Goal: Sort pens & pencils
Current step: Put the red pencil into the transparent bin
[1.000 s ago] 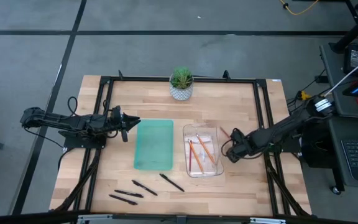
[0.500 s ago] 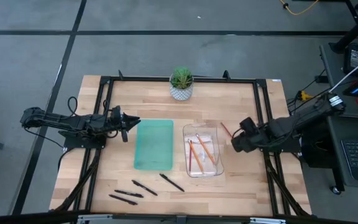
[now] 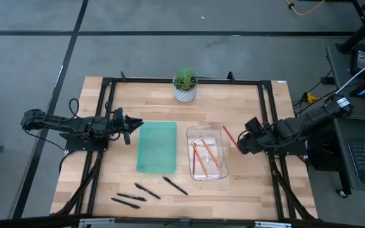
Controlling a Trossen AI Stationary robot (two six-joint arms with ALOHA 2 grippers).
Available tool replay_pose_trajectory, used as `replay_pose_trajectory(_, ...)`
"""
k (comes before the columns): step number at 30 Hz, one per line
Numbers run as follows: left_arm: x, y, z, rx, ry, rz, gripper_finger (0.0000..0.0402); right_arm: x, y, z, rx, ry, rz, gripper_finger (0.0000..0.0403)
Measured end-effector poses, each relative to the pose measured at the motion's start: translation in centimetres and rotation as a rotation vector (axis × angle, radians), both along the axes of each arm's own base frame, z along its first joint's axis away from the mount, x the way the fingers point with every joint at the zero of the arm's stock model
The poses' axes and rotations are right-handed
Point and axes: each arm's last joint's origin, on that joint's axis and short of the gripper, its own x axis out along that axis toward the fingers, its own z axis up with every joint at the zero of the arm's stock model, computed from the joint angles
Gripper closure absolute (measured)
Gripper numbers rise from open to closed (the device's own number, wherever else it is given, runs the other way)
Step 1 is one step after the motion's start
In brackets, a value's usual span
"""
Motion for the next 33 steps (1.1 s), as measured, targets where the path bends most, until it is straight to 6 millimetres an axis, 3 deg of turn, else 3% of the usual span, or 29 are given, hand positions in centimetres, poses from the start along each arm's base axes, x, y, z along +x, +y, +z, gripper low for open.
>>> replay_pose_trajectory(5,0.0,0.0,0.0,0.0,-0.001,0.0,0.0333,0.3,0.5,-1.7,0.099,0.033,0.113,0.0332)
replay_pose_trajectory(12,0.0,0.0,0.0,0.0,0.0,0.0,0.0333,0.7,0.9,-6.0,0.156,0.019,0.128,0.0221)
replay_pose_trajectory(17,0.0,0.0,0.0,0.0,0.0,0.0,0.0333,0.7,1.0,-7.6,0.17,0.084,0.133,0.0168)
replay_pose_trajectory(24,0.0,0.0,0.0,0.0,0.0,0.0,0.0333,1.3,1.3,-9.0,0.176,0.159,0.137,0.0158)
replay_pose_trajectory(33,0.0,0.0,0.0,0.0,0.0,0.0,0.0333,1.9,1.5,-9.9,0.14,0.209,0.095,0.0198)
